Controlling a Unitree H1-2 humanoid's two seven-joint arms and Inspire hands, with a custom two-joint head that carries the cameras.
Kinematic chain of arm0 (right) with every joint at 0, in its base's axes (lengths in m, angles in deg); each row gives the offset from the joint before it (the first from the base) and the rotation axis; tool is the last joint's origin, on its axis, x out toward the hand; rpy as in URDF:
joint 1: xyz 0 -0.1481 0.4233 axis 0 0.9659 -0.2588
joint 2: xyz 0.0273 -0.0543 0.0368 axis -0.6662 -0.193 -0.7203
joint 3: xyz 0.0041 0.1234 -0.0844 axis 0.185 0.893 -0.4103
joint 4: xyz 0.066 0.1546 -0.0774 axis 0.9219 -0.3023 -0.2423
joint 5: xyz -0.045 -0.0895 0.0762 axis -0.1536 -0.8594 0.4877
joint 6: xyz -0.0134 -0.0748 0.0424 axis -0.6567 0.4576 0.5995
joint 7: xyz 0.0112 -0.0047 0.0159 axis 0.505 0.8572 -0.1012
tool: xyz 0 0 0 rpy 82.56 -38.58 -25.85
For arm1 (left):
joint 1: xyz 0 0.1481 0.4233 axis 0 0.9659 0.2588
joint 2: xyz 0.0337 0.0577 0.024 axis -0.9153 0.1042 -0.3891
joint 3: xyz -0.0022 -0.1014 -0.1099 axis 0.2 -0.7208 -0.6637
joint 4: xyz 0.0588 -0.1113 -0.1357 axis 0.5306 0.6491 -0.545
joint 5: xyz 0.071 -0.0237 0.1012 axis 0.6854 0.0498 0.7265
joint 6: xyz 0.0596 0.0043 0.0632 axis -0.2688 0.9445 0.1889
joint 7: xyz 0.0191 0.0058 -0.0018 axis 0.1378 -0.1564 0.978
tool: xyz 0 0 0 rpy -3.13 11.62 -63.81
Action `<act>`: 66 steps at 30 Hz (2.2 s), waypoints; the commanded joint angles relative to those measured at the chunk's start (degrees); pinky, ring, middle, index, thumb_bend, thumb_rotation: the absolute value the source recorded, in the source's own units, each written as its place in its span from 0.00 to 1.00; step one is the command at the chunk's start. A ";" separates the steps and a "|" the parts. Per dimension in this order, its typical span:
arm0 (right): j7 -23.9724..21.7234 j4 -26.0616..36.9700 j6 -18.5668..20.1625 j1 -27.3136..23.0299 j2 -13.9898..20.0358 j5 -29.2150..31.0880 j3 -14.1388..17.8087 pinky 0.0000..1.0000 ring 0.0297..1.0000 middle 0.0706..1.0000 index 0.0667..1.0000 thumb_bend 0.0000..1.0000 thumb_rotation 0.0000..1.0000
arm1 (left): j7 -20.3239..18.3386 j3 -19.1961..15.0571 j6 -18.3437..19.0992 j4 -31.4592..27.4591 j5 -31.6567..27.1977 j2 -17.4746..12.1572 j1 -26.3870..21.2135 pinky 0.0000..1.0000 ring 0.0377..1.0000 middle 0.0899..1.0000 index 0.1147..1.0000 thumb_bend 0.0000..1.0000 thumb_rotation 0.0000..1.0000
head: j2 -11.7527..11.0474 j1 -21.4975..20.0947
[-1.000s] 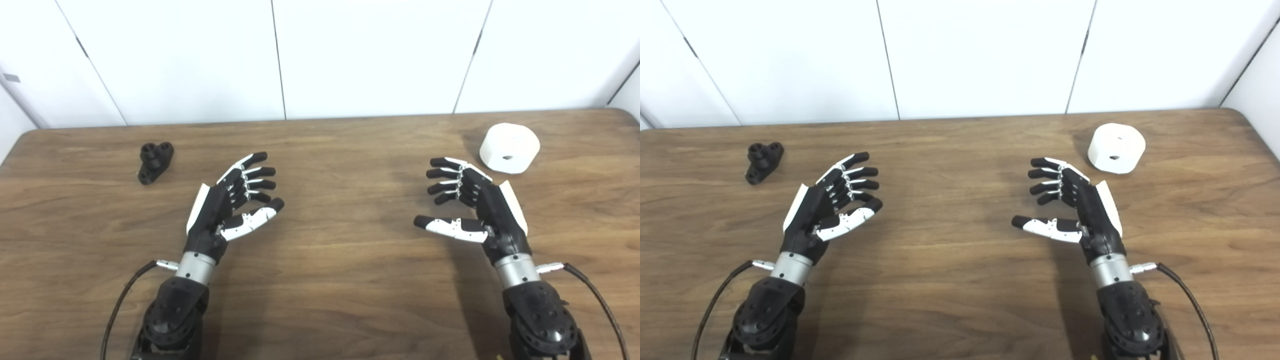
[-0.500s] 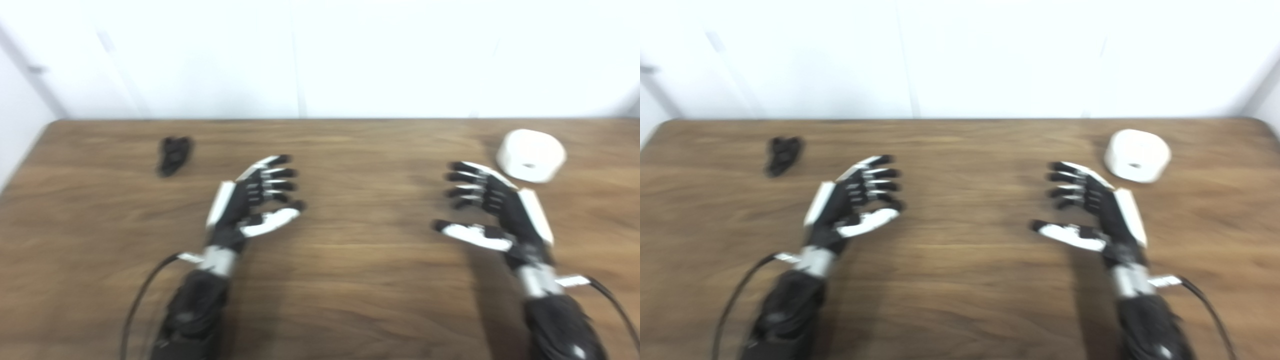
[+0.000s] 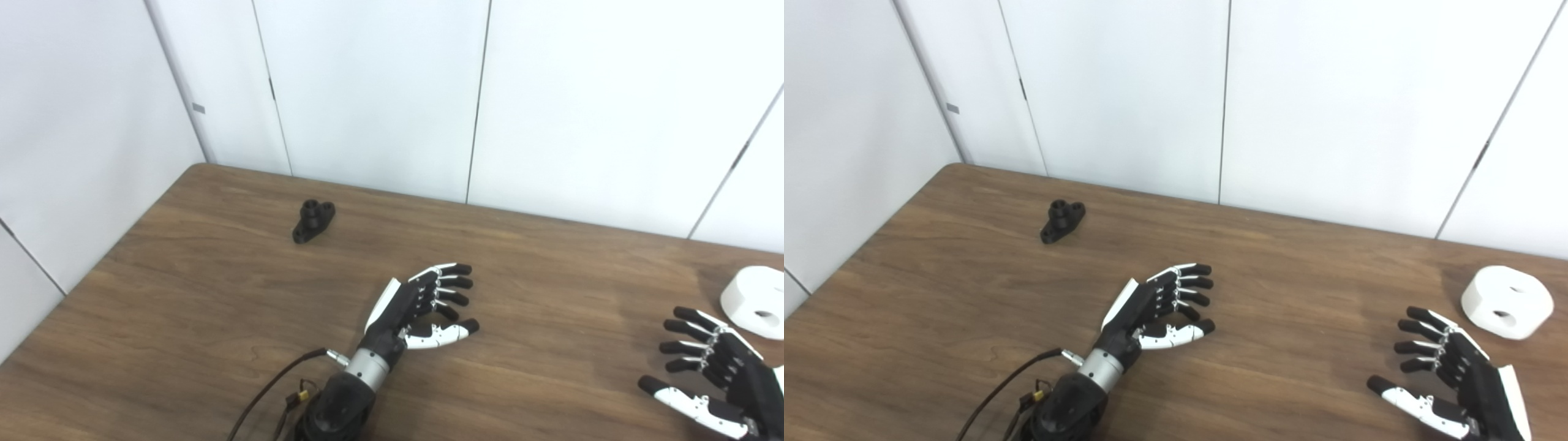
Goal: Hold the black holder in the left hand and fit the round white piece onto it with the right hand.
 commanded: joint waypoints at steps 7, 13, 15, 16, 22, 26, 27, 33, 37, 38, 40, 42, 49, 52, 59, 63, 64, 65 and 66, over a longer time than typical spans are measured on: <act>0.93 0.57 -3.11 -1.42 1.23 -1.40 0.77 0.49 0.58 0.67 0.70 0.75 0.08 | 1.15 -0.06 -1.60 -1.32 0.77 0.33 -1.23 0.58 0.69 0.74 0.74 0.65 0.00 | 0.12 0.51; 0.85 -0.18 -3.39 -1.44 1.61 -1.04 1.13 0.49 0.57 0.67 0.70 0.76 0.10 | 3.08 -2.29 -4.29 -3.33 0.50 0.10 -1.62 0.57 0.67 0.72 0.79 0.75 0.17 | 0.12 1.45; 0.71 -0.25 -3.12 -1.50 1.68 -0.72 1.26 0.49 0.58 0.67 0.70 0.76 0.10 | 3.11 -2.60 -5.04 -3.61 1.84 -1.45 -2.08 0.58 0.67 0.71 0.77 0.72 0.16 | 0.05 1.59; 0.68 -0.38 -3.10 -1.55 1.78 -0.77 1.29 0.49 0.58 0.67 0.70 0.76 0.10 | 2.92 -2.77 -5.51 -3.78 2.83 -2.88 -2.51 0.58 0.67 0.71 0.76 0.71 0.15 | 0.04 1.75; 0.42 -1.39 -3.47 -1.87 2.45 -0.55 1.58 0.49 0.57 0.67 0.70 0.76 0.11 | 2.62 -3.14 -6.00 -5.38 7.65 -9.37 -4.60 0.57 0.66 0.69 0.60 0.70 0.00 | 0.07 2.68; 0.41 -1.91 -3.60 -2.03 2.78 -0.49 1.83 0.50 0.58 0.68 0.70 0.76 0.10 | 2.98 -3.34 -6.96 -6.15 10.36 -12.64 -5.58 0.53 0.63 0.68 0.59 0.73 0.00 | 0.02 3.07; 0.37 -2.00 -3.62 -2.01 2.86 -0.43 1.89 0.50 0.58 0.67 0.70 0.76 0.10 | 3.22 -3.61 -6.75 -6.47 11.22 -13.28 -5.79 0.55 0.65 0.68 0.61 0.74 0.00 | 0.01 3.23; 0.13 -2.21 -3.66 -1.88 2.98 0.07 2.12 0.51 0.59 0.68 0.71 0.76 0.12 | 6.47 -6.93 -3.72 -8.27 18.02 -15.21 -6.74 0.63 0.76 0.75 0.69 0.79 0.01 | -0.03 3.63; -0.03 -2.17 -3.40 -1.92 3.13 0.48 2.30 0.51 0.59 0.68 0.71 0.75 0.11 | 8.99 -8.53 -1.66 -9.74 23.58 -16.10 -7.12 0.74 0.81 0.78 0.71 0.77 0.01 | 0.02 3.87; -0.02 -2.12 -3.32 -1.91 3.19 0.44 2.34 0.51 0.59 0.68 0.71 0.75 0.10 | 9.59 -8.98 -1.14 -10.06 24.76 -16.35 -7.22 0.76 0.81 0.78 0.70 0.76 0.00 | 0.07 3.94; 0.13 -2.15 -3.22 -1.90 3.28 0.21 2.44 0.51 0.59 0.68 0.71 0.74 0.08 | 10.89 -9.87 -0.16 -10.37 27.09 -16.79 -7.42 0.75 0.84 0.80 0.70 0.76 0.00 | 0.08 4.06; 0.23 -2.12 -3.13 -1.86 3.33 0.01 2.51 0.51 0.59 0.68 0.71 0.74 0.08 | 12.92 -10.91 0.55 -10.23 29.04 -16.84 -7.62 0.75 0.86 0.83 0.69 0.76 0.01 | 0.08 4.21; 0.23 -2.32 -3.62 -1.87 3.80 -0.06 2.51 0.49 0.58 0.68 0.71 0.73 0.08 | 22.75 -14.26 0.22 -7.27 31.69 -15.18 -8.93 0.85 1.00 1.00 0.72 0.79 0.10 | 0.29 4.60; 0.29 -2.43 -4.01 -1.83 3.88 0.09 2.60 0.49 0.58 0.68 0.71 0.74 0.08 | 28.72 -14.75 0.28 -4.28 34.97 -15.33 -9.92 0.90 1.00 1.00 0.71 0.82 0.17 | 0.32 4.89; 0.06 -3.08 -5.34 -1.74 3.98 0.65 2.87 0.47 0.57 0.67 0.71 0.73 0.06 | 34.12 -16.09 6.53 0.00 37.53 -15.65 -12.47 1.00 1.00 1.00 0.73 0.83 0.25 | 0.48 5.21; 0.03 -3.13 -5.25 -1.66 4.00 0.70 2.93 0.47 0.57 0.67 0.71 0.73 0.07 | 35.26 -16.19 8.09 2.50 36.95 -16.51 -13.59 1.00 1.00 1.00 0.73 0.84 0.24 | 0.54 5.19; 0.02 -3.19 -5.36 -1.62 4.03 0.68 2.93 0.47 0.56 0.67 0.71 0.73 0.07 | 35.07 -16.23 8.75 3.13 36.54 -16.73 -13.91 1.00 1.00 1.00 0.73 0.84 0.24 | 0.56 5.19; -0.01 -3.19 -5.37 -1.59 4.05 0.70 2.93 0.47 0.57 0.67 0.71 0.73 0.08 | 34.95 -16.26 9.22 3.75 36.14 -16.92 -14.21 1.00 1.00 1.00 0.73 0.85 0.25 | 0.56 5.19; -0.03 -3.05 -5.21 -1.56 4.04 0.68 2.92 0.47 0.57 0.67 0.71 0.73 0.08 | 34.76 -16.31 9.97 4.55 35.78 -17.07 -14.62 1.00 1.00 1.00 0.73 0.87 0.25 | 0.63 5.19</act>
